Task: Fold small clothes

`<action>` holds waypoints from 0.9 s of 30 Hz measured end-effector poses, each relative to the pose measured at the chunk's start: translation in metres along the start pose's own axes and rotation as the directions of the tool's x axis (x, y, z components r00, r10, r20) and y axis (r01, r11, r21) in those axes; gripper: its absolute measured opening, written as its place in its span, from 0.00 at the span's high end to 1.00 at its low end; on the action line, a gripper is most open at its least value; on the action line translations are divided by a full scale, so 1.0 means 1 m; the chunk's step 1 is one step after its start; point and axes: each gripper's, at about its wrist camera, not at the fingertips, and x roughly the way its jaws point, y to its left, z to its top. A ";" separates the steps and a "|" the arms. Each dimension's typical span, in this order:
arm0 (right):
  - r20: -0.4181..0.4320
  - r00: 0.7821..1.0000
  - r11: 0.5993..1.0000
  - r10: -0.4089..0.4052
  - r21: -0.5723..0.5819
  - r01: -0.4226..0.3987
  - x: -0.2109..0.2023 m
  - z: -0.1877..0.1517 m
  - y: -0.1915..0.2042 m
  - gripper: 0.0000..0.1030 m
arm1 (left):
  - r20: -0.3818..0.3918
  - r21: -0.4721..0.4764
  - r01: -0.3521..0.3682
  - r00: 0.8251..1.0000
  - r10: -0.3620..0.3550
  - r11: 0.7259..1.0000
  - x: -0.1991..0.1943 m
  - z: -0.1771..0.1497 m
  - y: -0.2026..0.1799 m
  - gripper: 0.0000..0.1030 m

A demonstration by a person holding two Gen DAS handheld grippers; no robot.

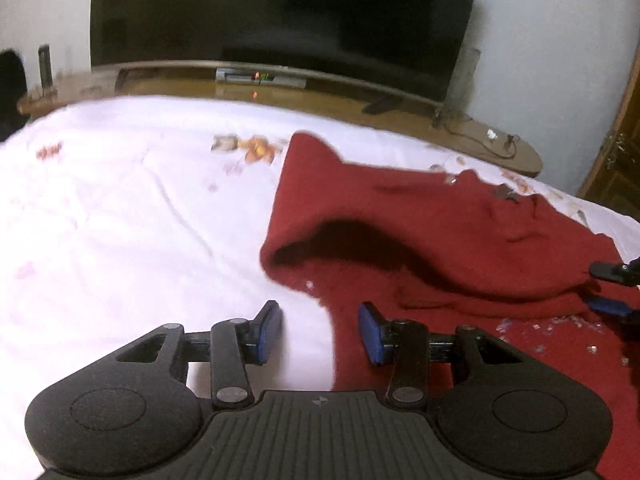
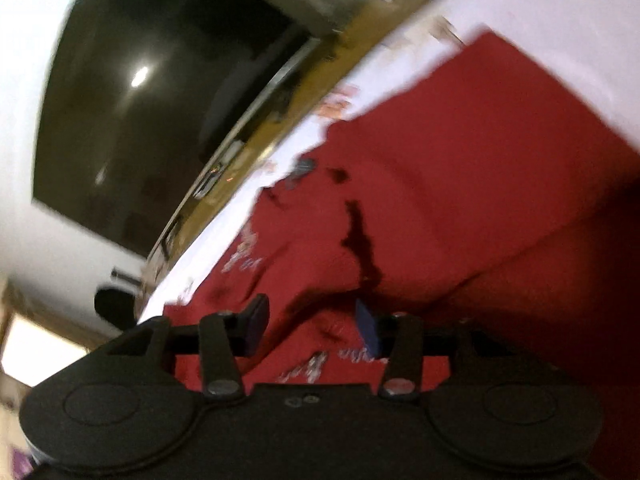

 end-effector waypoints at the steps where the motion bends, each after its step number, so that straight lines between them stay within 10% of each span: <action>1: 0.006 1.000 1.000 0.003 0.019 -0.003 0.003 0.001 -0.003 0.70 | 0.009 0.005 0.004 1.000 -0.004 1.000 0.001 -0.002 0.002 0.58; 5: 0.066 0.995 0.991 -0.076 -0.103 0.083 0.003 0.006 0.013 0.94 | 0.016 0.030 0.002 1.000 -0.002 1.000 0.003 -0.004 0.002 0.58; 14: 0.283 0.953 0.912 -0.110 -0.353 0.210 -0.059 0.028 0.037 0.94 | 0.018 0.120 0.000 1.000 -0.002 0.993 0.009 0.003 -0.008 0.58; 27: 0.292 0.954 0.810 -0.063 -0.543 0.220 -0.066 0.029 0.072 0.94 | 0.028 0.141 -0.007 1.000 0.003 0.990 0.018 0.010 -0.015 0.58</action>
